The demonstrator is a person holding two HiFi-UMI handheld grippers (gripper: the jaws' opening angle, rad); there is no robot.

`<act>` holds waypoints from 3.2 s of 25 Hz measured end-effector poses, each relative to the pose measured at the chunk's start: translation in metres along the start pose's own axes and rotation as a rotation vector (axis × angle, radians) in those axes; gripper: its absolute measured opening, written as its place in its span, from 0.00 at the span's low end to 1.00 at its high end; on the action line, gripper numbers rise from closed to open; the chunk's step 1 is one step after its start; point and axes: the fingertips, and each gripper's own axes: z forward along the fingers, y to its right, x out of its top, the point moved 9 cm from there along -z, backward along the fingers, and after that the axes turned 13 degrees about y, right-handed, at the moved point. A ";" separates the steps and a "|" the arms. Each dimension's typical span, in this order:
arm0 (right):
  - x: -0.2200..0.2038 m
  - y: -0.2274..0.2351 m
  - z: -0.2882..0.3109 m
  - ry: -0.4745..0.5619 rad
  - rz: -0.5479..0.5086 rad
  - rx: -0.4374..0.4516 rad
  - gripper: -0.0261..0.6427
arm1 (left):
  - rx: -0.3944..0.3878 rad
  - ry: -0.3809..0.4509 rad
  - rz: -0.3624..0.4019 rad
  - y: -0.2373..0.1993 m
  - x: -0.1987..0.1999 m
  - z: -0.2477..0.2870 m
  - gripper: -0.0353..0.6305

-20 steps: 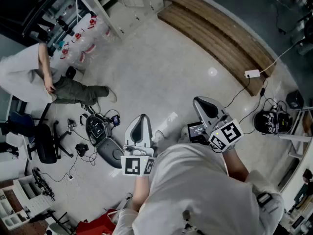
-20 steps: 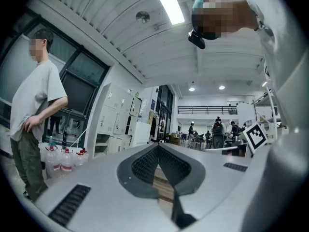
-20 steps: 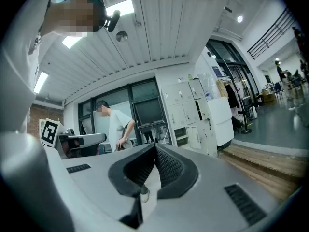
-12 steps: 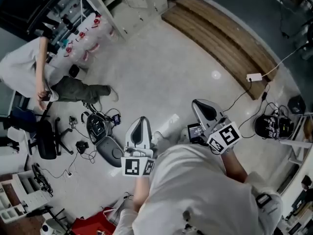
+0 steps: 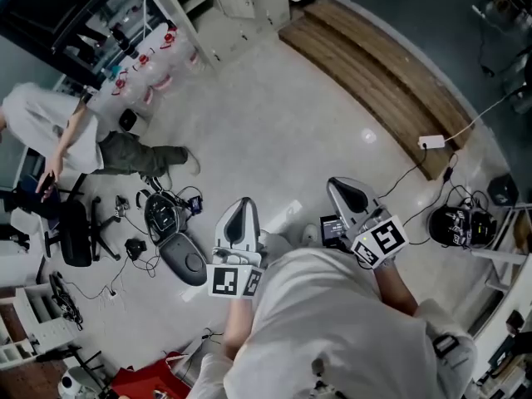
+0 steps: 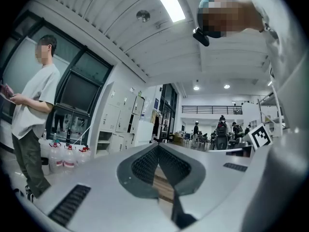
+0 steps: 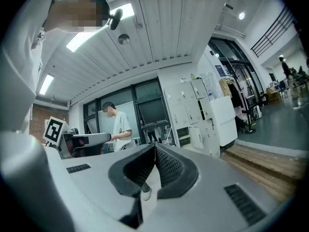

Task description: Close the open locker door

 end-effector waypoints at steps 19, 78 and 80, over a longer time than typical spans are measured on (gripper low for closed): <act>-0.001 0.079 0.053 0.015 0.010 -0.028 0.08 | -0.068 -0.019 -0.073 -0.032 -0.046 0.121 0.06; 0.037 0.553 0.444 -0.062 0.105 0.294 0.08 | 0.256 0.055 0.038 -0.118 -0.133 0.616 0.06; 0.038 0.562 0.449 -0.062 0.108 0.292 0.08 | 0.259 0.045 0.033 -0.121 -0.139 0.625 0.06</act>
